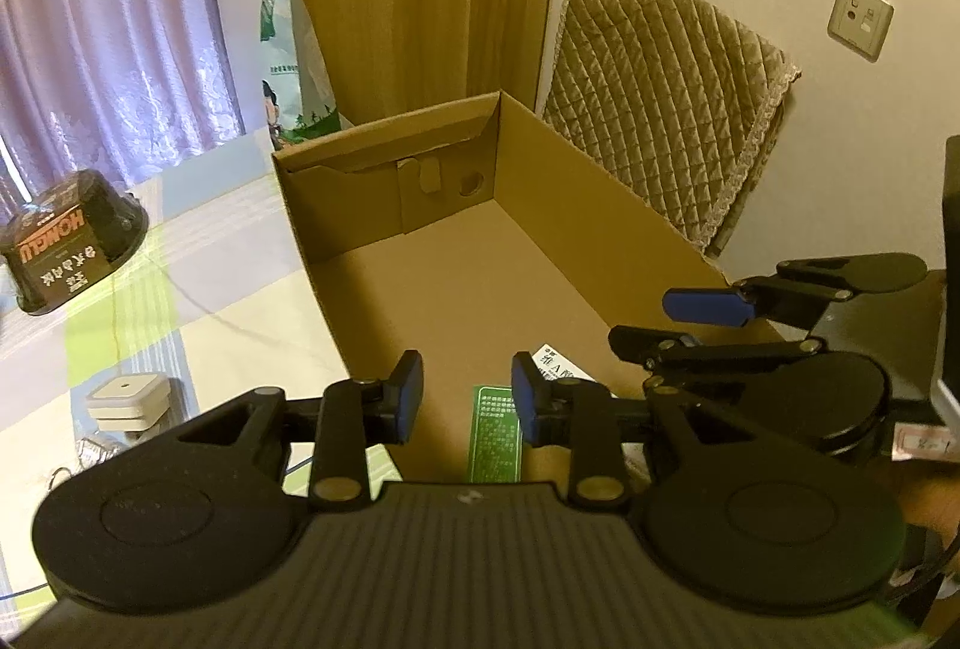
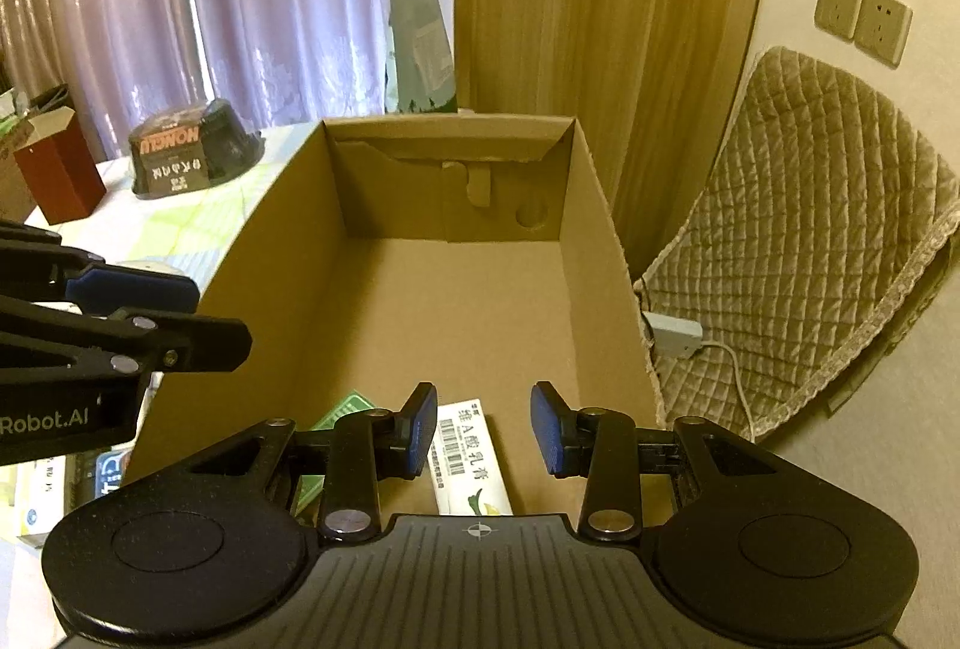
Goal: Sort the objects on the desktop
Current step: 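Open both tools to release the boxes into the cardboard box, then withdraw both tools from the cardboard box back over the table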
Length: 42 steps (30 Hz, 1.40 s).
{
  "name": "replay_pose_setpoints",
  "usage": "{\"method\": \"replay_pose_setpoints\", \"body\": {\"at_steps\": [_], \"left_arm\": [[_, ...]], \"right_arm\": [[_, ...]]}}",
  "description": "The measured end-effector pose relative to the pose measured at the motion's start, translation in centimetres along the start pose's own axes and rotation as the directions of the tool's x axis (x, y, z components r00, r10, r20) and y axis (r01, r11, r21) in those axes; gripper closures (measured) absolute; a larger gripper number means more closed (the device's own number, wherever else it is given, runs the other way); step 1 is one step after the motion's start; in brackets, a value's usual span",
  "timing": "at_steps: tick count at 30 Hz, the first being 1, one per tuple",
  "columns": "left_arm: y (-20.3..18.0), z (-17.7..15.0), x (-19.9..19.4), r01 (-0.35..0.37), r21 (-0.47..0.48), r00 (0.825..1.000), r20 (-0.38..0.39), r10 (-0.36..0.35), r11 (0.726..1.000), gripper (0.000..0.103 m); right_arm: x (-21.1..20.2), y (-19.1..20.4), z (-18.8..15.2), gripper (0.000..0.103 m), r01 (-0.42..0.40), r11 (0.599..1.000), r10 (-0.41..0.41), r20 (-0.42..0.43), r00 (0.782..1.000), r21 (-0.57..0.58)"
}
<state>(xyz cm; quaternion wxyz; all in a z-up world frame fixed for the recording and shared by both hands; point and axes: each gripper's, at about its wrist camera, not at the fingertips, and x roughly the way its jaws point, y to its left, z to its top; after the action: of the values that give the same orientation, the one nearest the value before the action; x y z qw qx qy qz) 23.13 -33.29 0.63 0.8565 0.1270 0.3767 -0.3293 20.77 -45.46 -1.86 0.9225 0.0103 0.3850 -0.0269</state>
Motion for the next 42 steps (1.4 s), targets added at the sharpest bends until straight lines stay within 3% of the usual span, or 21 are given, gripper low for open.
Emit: {"method": "replay_pose_setpoints", "body": {"at_steps": [5,6,7,8,12,15,21,23,26,42], "left_arm": [[0.5,-0.4,-1.9,-0.008,-0.022,1.0,0.018,0.009,1.0,0.069],[0.6,-0.5,-2.3,-0.011,-0.027,1.0,0.022,0.012,1.0,0.069],[0.7,-0.6,-2.7,-0.014,-0.032,1.0,0.024,0.015,0.999,0.069],[0.9,-0.7,-3.1,-0.018,-0.037,0.999,0.027,0.019,0.999,0.068],[1.8,-1.5,-4.9,-0.034,-0.067,0.999,0.04,0.037,0.997,0.066],[2.5,-2.3,-6.2,-0.05,-0.092,0.997,0.045,0.055,0.995,0.058],[3.8,-4.3,-9.2,-0.087,-0.143,0.994,0.057,0.096,0.986,0.029],[4.2,-5.1,-10.2,-0.107,-0.156,0.991,0.063,0.118,0.982,0.013],[4.6,-6.3,-11.7,-0.134,-0.181,0.986,0.075,0.149,0.974,0.002],[6.8,-14.2,-18.5,-0.257,-0.264,0.961,0.032,0.274,0.93,0.001]], "right_arm": [[-1.5,0.7,0.4,0.064,-0.005,1.0,0.005,0.029,1.0,-0.005],[-1.9,0.8,0.4,0.044,-0.003,1.0,0.003,0.04,0.999,-0.005],[-2.3,1.0,0.4,0.013,-0.004,1.0,0.004,0.05,0.999,-0.008],[-2.7,1.2,0.4,0.011,-0.005,1.0,0.006,0.06,0.998,-0.012],[-4.2,1.9,0.6,0.011,-0.011,1.0,0.012,0.091,0.996,-0.02],[-5.1,2.3,0.7,0.011,-0.014,1.0,0.016,0.101,0.995,-0.017],[-7.2,3.6,0.5,0.011,-0.023,1.0,0.025,0.11,0.994,-0.018],[-7.9,4.1,0.2,0.011,-0.026,0.999,0.028,0.112,0.993,-0.019],[-9.0,5.0,-0.2,0.011,-0.039,0.999,0.041,0.116,0.992,-0.018],[-14.3,10.5,-2.3,0.011,-0.118,0.992,0.124,0.17,0.978,-0.042]]}}
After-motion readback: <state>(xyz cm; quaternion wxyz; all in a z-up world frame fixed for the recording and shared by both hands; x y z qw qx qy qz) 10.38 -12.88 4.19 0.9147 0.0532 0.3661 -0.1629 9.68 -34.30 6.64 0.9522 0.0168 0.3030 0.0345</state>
